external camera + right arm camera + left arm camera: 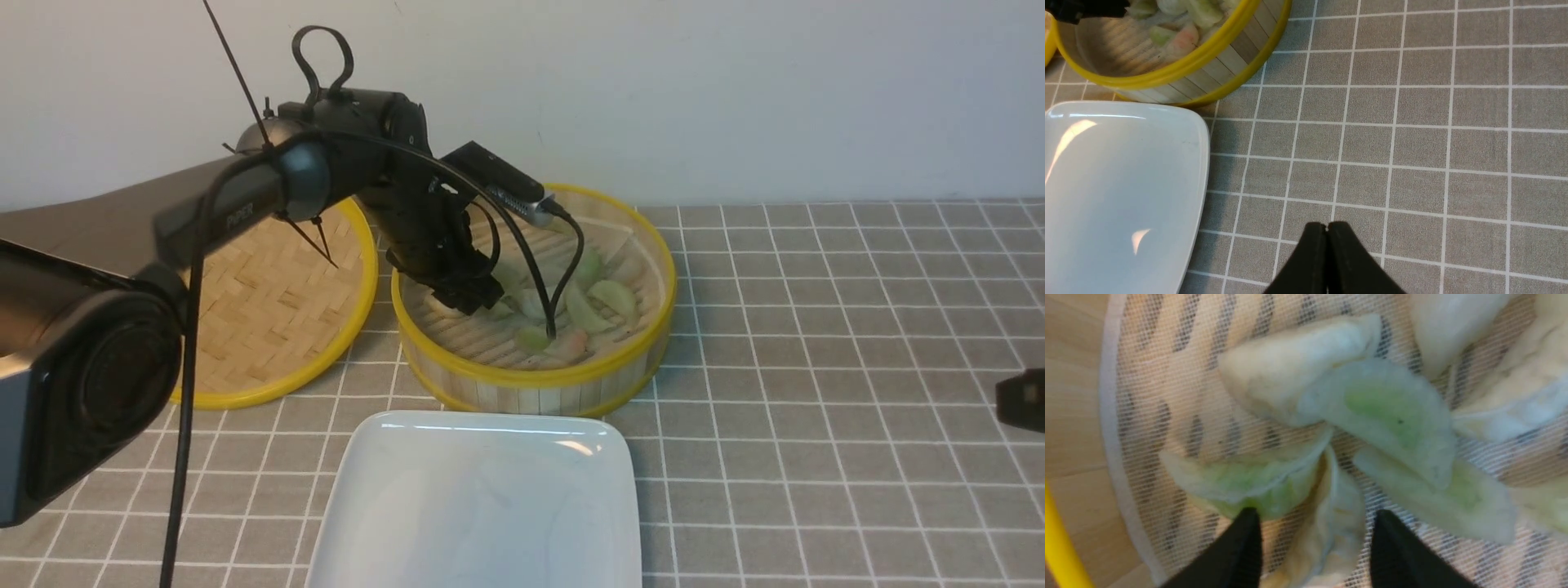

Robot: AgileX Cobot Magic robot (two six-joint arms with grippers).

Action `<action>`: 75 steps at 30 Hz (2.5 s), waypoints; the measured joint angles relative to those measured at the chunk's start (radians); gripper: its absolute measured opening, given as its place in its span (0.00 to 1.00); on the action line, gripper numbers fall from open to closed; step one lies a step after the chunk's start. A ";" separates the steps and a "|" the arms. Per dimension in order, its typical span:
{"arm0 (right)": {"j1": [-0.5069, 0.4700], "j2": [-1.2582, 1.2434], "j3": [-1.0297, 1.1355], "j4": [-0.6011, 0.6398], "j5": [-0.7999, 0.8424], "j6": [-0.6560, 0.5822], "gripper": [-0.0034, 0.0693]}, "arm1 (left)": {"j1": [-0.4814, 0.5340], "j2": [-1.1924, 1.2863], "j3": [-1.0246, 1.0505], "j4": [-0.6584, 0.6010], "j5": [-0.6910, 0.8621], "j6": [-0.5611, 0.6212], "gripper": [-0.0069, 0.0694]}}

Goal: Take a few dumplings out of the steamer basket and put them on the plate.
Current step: Use the left arm to grab a dumpling from the steamer, then use the left arm to put the dumpling into the plate, then use the right arm to grab a dumpling from inside the steamer

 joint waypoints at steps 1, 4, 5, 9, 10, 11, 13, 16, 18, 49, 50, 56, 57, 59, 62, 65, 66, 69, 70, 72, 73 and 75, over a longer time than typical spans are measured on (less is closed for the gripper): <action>0.000 0.000 0.000 0.001 0.005 0.000 0.03 | 0.000 0.000 -0.001 0.006 0.005 0.000 0.43; 0.000 0.000 0.000 0.004 0.018 0.000 0.03 | 0.000 0.000 -0.005 0.010 0.025 0.002 0.34; 0.000 0.000 0.000 0.011 0.026 0.000 0.03 | 0.000 0.001 -0.006 0.014 0.029 0.002 0.33; 0.000 0.000 0.000 0.019 0.030 0.000 0.03 | 0.000 0.002 -0.009 0.014 0.043 0.001 0.33; 0.000 0.000 0.000 0.019 0.031 0.000 0.03 | 0.000 0.002 -0.017 0.014 0.057 -0.003 0.33; 0.000 0.000 0.000 0.019 0.031 0.000 0.03 | 0.000 0.002 -0.025 0.017 0.081 -0.010 0.33; 0.000 0.000 0.000 0.020 0.031 0.000 0.03 | 0.000 0.002 -0.048 0.025 0.137 -0.034 0.30; 0.000 -0.001 0.000 0.025 0.040 0.000 0.03 | 0.000 0.006 -0.107 0.018 0.274 -0.079 0.26; 0.000 -0.001 0.000 0.031 0.047 0.000 0.03 | 0.000 0.006 -0.161 0.014 0.329 -0.096 0.26; 0.000 -0.001 -0.001 0.097 0.068 -0.030 0.03 | -0.124 -0.470 0.400 -0.161 0.350 -0.148 0.26; 0.000 -0.001 -0.001 0.097 0.070 -0.031 0.03 | -0.151 -0.474 0.451 -0.161 0.350 -0.147 0.26; 0.000 -0.001 -0.001 0.097 0.072 -0.030 0.03 | -0.197 -0.451 0.550 -0.150 0.343 -0.147 0.26; 0.000 -0.001 -0.001 0.097 0.072 -0.030 0.03 | -0.198 -0.448 0.551 -0.150 0.342 -0.147 0.26; 0.000 -0.001 -0.001 0.097 0.074 -0.030 0.03 | -0.198 -0.430 0.551 -0.142 0.324 -0.147 0.26; 0.000 -0.001 -0.001 0.100 0.075 -0.030 0.03 | -0.198 -0.415 0.551 -0.137 0.298 -0.147 0.27; 0.000 -0.001 -0.001 0.104 0.082 -0.036 0.03 | -0.198 -0.408 0.551 -0.126 0.291 -0.147 0.34; 0.000 -0.001 -0.001 0.108 0.085 -0.044 0.03 | -0.198 -0.408 0.551 -0.120 0.291 -0.148 0.39; 0.000 -0.001 -0.005 0.127 0.101 -0.076 0.03 | -0.198 -0.408 0.551 -0.101 0.291 -0.167 0.53; 0.000 -0.001 -0.011 0.133 0.106 -0.088 0.03 | -0.198 -0.408 0.551 -0.095 0.291 -0.177 0.58; 0.000 -0.001 -0.023 0.139 0.111 -0.103 0.03 | -0.198 -0.408 0.546 -0.090 0.291 -0.194 0.61; 0.000 0.000 -0.034 0.146 0.113 -0.113 0.03 | -0.198 -0.407 0.537 -0.087 0.293 -0.209 0.62; 0.000 0.020 -0.090 0.168 0.127 -0.140 0.03 | -0.198 -0.411 0.508 -0.077 0.307 -0.249 0.58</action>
